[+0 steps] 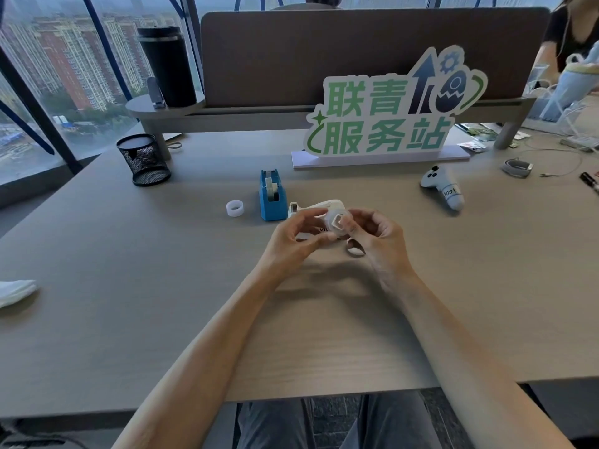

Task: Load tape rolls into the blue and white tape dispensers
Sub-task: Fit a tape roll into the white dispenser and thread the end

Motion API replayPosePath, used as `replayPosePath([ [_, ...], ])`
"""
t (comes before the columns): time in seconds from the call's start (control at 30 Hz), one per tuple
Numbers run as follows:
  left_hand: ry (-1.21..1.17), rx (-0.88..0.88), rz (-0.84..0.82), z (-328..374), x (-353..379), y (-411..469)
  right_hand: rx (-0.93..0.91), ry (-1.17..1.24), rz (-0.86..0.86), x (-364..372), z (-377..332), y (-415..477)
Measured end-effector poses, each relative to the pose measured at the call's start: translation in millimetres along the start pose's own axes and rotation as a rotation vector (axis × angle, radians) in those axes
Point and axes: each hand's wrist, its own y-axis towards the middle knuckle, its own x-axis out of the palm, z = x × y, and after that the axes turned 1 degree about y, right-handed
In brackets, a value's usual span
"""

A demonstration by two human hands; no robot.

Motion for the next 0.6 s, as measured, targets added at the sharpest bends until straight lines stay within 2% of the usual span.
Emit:
replayPosePath([
  [0.13,0.125,0.031,0.048,-4.9,5.3,-2.0,0.074,0.139,-0.042,-1.8,-3.0,0.4],
  [0.33,0.199,0.155,0.207,-3.6,2.0,-1.3,0.099,0.059,-0.035,-0.2,1.2,1.1],
  [0.6,0.27,0.261,0.183,-5.7,1.9,0.2,0.114,0.069,-0.026,-1.3,0.3,2.1],
])
